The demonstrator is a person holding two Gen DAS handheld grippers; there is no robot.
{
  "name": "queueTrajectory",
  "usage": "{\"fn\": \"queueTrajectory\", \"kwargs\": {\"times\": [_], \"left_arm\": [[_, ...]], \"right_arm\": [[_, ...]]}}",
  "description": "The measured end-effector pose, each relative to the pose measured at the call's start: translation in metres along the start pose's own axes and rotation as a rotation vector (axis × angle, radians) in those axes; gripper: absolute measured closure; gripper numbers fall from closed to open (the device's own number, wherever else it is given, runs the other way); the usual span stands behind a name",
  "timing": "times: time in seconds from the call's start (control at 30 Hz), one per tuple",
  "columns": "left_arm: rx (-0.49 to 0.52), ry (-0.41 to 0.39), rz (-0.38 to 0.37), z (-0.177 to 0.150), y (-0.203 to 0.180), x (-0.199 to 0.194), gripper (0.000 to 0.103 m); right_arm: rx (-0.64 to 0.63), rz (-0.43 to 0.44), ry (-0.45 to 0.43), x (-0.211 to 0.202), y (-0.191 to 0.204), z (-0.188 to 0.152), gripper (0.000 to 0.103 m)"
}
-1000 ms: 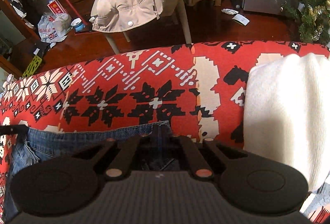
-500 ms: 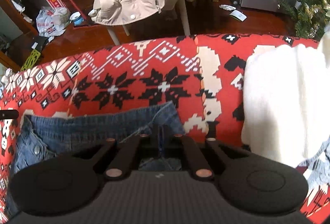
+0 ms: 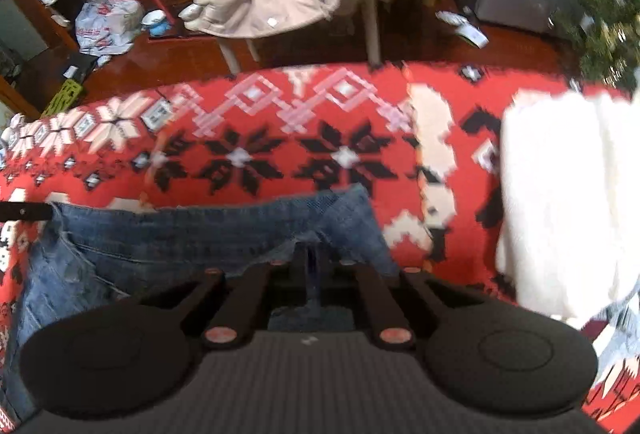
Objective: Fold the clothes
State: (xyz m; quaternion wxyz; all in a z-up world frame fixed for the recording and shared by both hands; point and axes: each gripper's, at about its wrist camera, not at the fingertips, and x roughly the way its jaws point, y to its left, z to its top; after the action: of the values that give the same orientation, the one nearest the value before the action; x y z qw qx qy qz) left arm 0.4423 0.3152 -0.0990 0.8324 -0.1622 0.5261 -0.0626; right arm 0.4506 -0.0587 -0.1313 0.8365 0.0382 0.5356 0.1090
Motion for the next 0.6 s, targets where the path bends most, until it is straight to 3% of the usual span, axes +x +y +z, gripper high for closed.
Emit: {"fn": "queueTrajectory", "kwargs": {"times": [0.17, 0.33, 0.47, 0.6], "left_arm": [[0.014, 0.003, -0.100, -0.005, -0.038, 0.003, 0.099], [0.015, 0.055, -0.120, -0.012, -0.066, 0.038, 0.099], [0.011, 0.053, -0.101, -0.013, -0.072, 0.051, 0.098], [-0.024, 0.048, -0.112, -0.011, -0.064, 0.056, 0.099]], "right_arm": [[-0.103, 0.096, -0.009, 0.002, 0.047, 0.007, 0.099], [-0.156, 0.177, 0.042, 0.024, 0.084, 0.007, 0.099], [-0.162, 0.135, 0.048, 0.040, 0.088, 0.012, 0.101], [-0.112, 0.161, 0.032, 0.048, 0.076, 0.021, 0.103]]}}
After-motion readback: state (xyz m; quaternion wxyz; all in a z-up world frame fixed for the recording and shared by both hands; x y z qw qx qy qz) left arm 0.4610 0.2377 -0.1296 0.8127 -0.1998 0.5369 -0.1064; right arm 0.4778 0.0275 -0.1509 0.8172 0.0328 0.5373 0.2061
